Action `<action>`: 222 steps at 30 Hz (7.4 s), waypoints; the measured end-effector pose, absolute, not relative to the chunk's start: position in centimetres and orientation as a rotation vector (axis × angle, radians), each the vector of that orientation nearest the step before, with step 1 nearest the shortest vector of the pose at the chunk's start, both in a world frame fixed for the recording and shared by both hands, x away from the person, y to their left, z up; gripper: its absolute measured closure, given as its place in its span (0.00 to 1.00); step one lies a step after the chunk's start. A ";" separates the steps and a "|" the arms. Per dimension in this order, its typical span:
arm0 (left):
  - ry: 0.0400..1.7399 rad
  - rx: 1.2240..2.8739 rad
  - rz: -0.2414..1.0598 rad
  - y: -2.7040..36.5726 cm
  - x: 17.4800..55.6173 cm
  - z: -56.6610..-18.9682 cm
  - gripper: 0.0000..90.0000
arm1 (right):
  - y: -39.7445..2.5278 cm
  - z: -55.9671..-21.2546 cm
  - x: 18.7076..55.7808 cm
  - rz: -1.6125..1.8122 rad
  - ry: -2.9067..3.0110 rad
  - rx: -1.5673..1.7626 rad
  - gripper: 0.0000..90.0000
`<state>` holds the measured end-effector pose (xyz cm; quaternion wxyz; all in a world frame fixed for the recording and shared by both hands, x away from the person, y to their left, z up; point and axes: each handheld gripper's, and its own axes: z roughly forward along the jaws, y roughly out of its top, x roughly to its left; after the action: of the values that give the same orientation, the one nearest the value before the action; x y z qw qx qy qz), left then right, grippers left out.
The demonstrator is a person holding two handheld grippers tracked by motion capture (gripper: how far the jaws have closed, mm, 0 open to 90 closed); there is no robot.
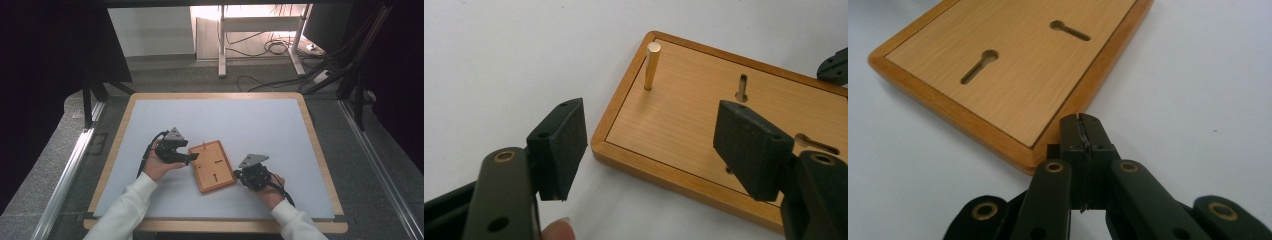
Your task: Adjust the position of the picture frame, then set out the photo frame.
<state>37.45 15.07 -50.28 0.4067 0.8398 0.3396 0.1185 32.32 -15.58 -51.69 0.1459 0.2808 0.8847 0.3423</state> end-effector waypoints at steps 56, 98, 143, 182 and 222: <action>0.836 2.114 0.271 15.1 37.5 -50.6 0.32 | -20.8 -51.0 30.3 1.055 2.496 0.940 0.68; 0.724 2.166 0.257 12.5 40.5 -51.3 0.53 | -20.1 -51.4 29.8 1.010 2.441 0.923 0.29; 0.686 2.182 0.094 12.3 41.8 -51.7 0.93 | -17.7 -51.2 28.7 1.057 2.466 0.778 0.29; 0.676 2.183 0.093 12.2 41.9 -51.8 0.93 | -16.2 -51.5 28.3 1.036 2.500 0.695 0.25; 0.714 2.180 -0.061 12.7 43.6 -51.8 0.92 | -8.1 -52.5 26.4 0.751 2.386 0.271 0.16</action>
<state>43.58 12.75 -51.80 0.4111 0.8660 0.2837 -0.0244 26.41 -8.10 -52.55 0.3077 0.1025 0.9023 0.2839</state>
